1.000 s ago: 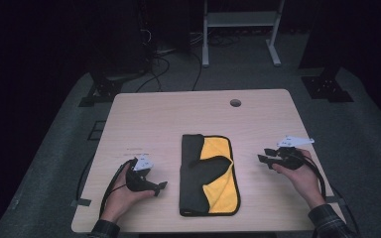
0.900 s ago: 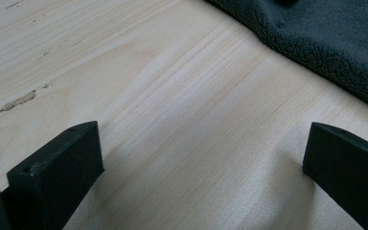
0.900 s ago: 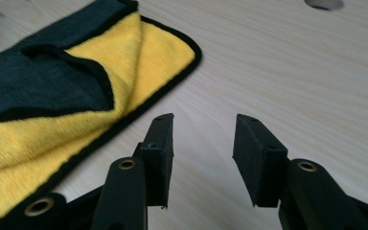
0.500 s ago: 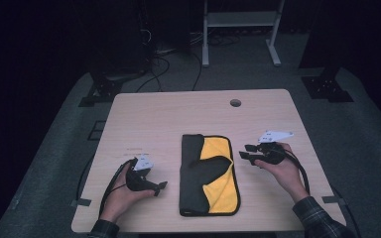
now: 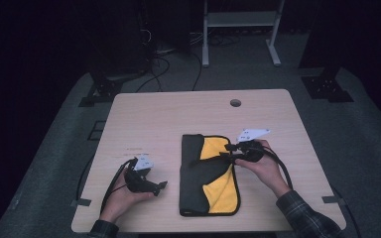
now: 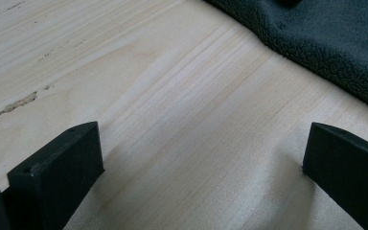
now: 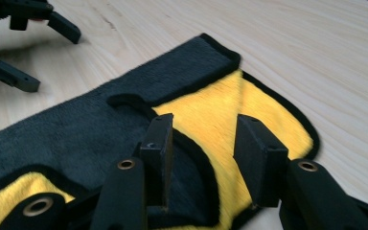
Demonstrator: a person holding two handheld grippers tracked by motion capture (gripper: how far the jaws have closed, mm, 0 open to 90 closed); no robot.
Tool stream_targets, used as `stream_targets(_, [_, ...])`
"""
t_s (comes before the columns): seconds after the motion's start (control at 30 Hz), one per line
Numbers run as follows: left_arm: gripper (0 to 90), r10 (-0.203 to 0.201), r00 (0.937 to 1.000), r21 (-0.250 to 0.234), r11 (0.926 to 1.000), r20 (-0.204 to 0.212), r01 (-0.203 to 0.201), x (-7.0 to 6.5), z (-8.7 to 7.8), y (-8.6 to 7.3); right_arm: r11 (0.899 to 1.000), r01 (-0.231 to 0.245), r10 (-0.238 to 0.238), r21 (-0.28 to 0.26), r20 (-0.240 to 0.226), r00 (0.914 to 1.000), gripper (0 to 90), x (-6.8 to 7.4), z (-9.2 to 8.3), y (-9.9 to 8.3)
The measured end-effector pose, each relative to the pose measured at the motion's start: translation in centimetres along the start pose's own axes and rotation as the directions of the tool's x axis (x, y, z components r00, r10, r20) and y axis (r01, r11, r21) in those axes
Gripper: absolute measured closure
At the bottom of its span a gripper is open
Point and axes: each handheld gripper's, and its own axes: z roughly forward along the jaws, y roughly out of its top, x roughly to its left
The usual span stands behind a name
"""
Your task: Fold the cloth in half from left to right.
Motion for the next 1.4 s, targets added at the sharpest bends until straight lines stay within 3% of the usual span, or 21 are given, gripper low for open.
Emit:
stream_targets(0.57, [0.0,-0.009,0.9999,-0.001,1.0000,-0.009,0.009,0.0,0.0,0.0,0.996,0.074,-0.069,0.050,-0.100,0.9927,50.1,2.5,6.2,1.3])
stream_targets(0.8, [0.0,0.002,1.0000,-0.003,1.0000,0.003,-0.002,0.1,0.1,0.1,0.988,0.119,-0.109,0.103,-0.098,0.9892,54.0,2.9,8.4,1.1])
stream_targets(0.87, [0.0,0.002,1.0000,-0.003,1.0000,0.003,-0.002,0.1,0.1,0.1,0.985,0.132,-0.122,0.113,-0.091,0.9884,58.4,3.1,8.7,0.9])
stream_targets(1.0, [0.0,0.000,1.0000,-0.001,1.0000,-0.001,0.000,0.1,0.1,0.1,0.985,0.136,-0.127,0.105,-0.088,0.9879,81.4,3.1,8.7,1.1])
stream_targets(1.03, [0.0,-0.002,1.0000,-0.001,1.0000,-0.002,0.002,0.1,0.1,0.1,0.986,0.135,-0.126,0.102,-0.089,0.9880,83.6,3.0,8.6,1.1])
stream_targets(1.2, [0.0,-0.003,1.0000,-0.004,1.0000,-0.003,0.003,0.1,0.1,0.1,0.991,0.112,-0.107,0.070,-0.076,0.9914,85.6,2.4,7.7,1.6])
stream_targets(1.4, [0.0,-0.001,1.0000,-0.004,1.0000,-0.004,0.001,0.1,0.1,0.1,0.999,0.050,-0.050,0.009,-0.040,0.9980,85.8,0.7,6.3,2.5])
